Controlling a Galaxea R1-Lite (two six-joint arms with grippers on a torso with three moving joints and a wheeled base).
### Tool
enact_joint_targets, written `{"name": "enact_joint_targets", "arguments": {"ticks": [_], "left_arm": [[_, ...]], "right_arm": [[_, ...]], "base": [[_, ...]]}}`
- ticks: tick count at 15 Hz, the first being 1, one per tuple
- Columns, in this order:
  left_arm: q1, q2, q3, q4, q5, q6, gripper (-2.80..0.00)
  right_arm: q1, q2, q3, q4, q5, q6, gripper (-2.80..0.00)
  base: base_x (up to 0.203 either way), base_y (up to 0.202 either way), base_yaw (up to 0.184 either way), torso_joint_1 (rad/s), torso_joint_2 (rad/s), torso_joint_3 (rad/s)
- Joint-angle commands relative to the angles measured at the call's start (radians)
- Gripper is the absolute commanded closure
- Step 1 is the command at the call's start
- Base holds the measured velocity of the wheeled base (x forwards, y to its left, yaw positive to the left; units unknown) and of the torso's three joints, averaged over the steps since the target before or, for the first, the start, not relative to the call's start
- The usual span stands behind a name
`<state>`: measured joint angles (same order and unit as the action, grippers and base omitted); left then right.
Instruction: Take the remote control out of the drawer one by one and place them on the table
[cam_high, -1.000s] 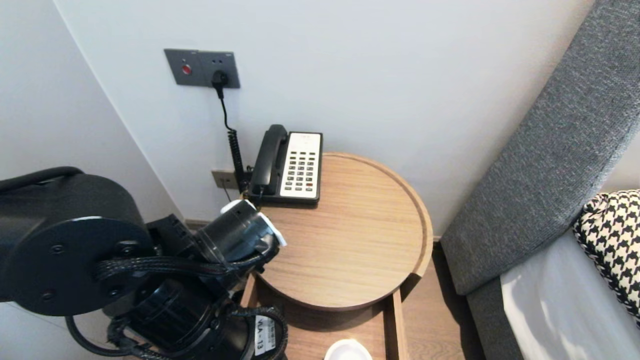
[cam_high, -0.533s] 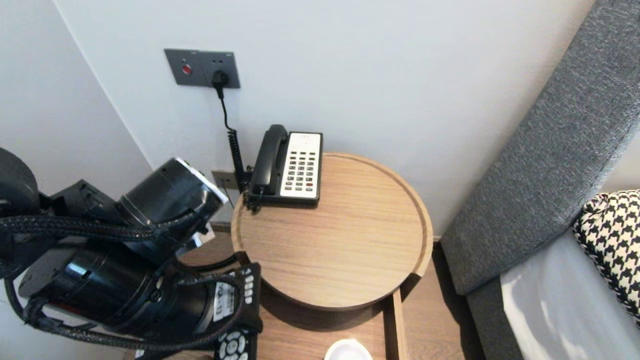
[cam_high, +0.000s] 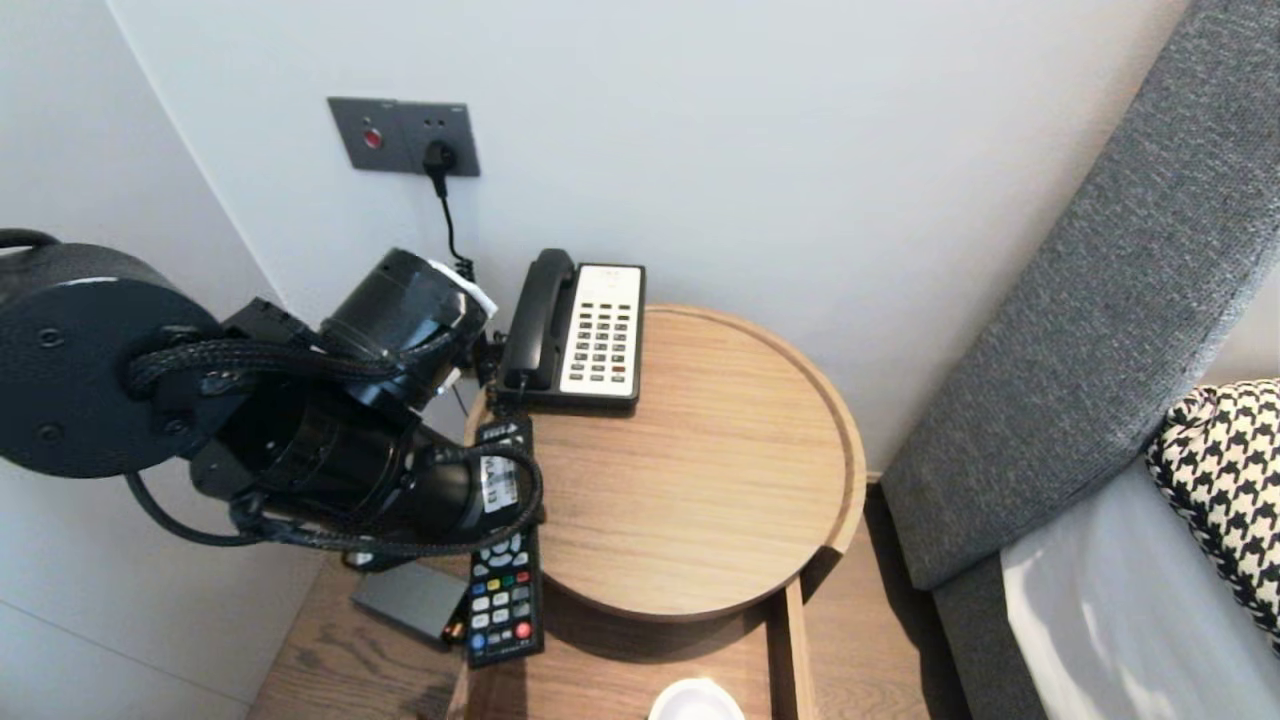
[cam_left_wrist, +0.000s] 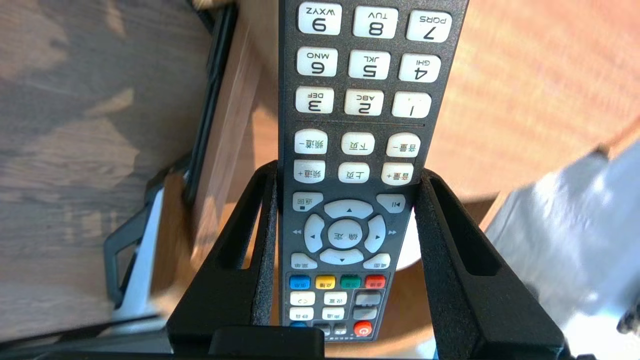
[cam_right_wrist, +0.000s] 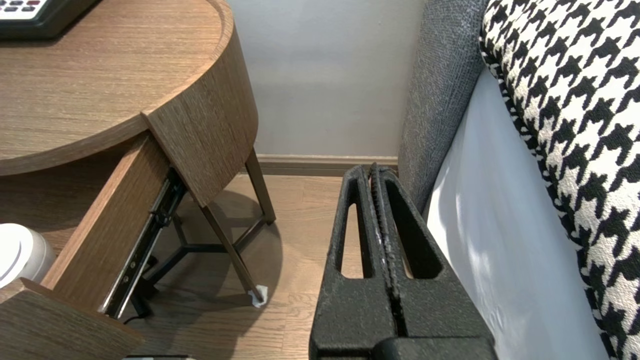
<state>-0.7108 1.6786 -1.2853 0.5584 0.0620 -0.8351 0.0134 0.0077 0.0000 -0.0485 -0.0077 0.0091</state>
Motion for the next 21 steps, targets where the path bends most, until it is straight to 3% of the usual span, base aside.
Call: {"name": "enact_joint_targets", "arguments": {"ticks": [1, 6, 21], "left_arm": [[0.003, 0.081, -0.065, 0.007, 0.005, -0.007, 0.00], [-0.008, 0.190, -0.206, 0.084, 0.030, -0.039, 0.00], [-0.026, 0.323, -0.319, 0.095, 0.097, -0.065, 0.00]], "right_arm": [[0.000, 0.002, 0.025, -0.001, 0.000, 0.000, 0.00], [0.000, 0.002, 0.025, -0.001, 0.000, 0.000, 0.00], [0.000, 0.002, 0.025, -0.001, 0.000, 0.000, 0.00]], "base": [[0.000, 0.000, 0.000, 0.000, 0.00, 0.000], [0.000, 0.000, 0.000, 0.000, 0.00, 0.000], [0.000, 0.000, 0.000, 0.000, 0.00, 0.000]]}}
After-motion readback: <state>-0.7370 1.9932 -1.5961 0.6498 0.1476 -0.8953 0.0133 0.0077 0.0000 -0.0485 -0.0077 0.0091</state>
